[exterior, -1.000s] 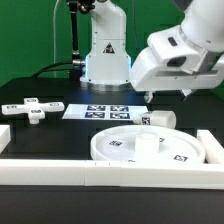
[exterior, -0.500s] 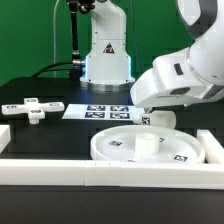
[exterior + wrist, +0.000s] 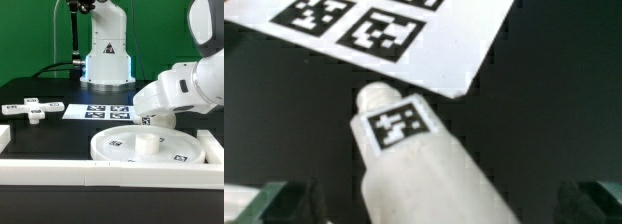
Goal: Assemble round table
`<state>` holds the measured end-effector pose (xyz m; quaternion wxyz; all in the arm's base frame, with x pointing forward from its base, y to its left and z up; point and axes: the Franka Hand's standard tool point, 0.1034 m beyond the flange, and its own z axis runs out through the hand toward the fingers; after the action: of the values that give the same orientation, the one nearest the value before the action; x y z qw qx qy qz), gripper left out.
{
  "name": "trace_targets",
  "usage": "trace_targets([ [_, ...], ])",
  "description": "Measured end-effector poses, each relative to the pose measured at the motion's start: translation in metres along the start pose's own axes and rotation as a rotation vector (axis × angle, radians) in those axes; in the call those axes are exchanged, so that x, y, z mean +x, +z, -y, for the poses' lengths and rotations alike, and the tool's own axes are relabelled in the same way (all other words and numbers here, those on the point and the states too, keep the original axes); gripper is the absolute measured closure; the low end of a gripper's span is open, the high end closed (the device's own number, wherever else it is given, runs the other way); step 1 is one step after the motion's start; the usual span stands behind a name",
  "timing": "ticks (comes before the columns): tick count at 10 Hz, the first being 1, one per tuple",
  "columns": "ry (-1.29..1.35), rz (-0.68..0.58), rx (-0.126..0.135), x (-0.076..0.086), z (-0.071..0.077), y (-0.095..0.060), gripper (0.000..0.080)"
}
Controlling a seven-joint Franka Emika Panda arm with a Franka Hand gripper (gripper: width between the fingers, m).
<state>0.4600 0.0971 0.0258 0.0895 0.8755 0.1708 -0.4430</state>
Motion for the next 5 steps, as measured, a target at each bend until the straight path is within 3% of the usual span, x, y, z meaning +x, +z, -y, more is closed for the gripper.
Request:
trace_targets([
  [5,-0.011,-0.014,0.003,0.0087,0.0,0.0086,0.0151],
])
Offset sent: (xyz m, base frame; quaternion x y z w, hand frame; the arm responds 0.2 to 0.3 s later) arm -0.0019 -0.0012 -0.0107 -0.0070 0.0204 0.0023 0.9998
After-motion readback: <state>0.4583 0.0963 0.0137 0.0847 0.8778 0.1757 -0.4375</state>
